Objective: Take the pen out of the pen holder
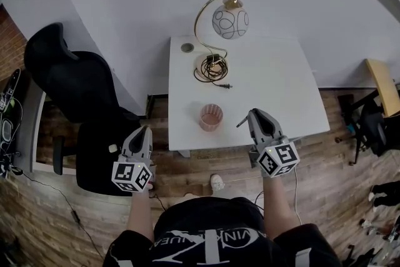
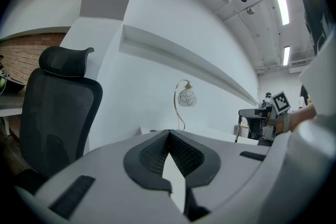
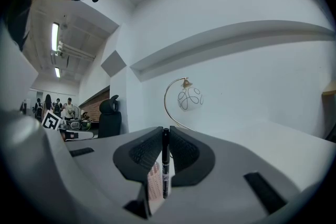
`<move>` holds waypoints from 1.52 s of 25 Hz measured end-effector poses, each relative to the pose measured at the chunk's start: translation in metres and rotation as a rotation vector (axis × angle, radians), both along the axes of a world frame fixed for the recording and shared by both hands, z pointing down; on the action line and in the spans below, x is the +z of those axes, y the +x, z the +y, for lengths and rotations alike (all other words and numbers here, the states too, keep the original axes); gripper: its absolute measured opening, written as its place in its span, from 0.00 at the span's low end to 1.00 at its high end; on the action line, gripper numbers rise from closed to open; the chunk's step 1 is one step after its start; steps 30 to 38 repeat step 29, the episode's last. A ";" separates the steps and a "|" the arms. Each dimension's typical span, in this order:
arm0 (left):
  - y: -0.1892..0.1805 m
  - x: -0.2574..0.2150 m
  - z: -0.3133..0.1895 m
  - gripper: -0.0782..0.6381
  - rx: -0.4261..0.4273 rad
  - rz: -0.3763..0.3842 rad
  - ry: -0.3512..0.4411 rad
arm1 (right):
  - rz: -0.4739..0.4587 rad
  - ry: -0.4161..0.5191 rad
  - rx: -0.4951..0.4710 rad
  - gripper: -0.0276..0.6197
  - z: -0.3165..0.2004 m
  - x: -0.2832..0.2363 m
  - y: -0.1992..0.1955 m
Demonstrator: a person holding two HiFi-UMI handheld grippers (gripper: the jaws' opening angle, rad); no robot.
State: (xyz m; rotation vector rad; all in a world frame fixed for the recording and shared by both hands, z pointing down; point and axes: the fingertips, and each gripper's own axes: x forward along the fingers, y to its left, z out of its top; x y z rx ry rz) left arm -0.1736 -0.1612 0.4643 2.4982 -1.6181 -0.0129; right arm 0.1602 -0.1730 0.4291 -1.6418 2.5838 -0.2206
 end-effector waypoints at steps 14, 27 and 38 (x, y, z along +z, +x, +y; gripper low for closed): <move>-0.002 0.004 0.006 0.13 0.002 0.003 -0.010 | -0.006 0.002 0.008 0.12 0.007 0.002 0.000; -0.001 0.007 0.007 0.13 0.005 0.001 -0.020 | -0.012 0.000 0.014 0.12 0.008 0.003 0.000; -0.002 0.008 0.007 0.13 0.006 0.000 -0.021 | -0.012 0.001 0.016 0.12 0.008 0.003 0.001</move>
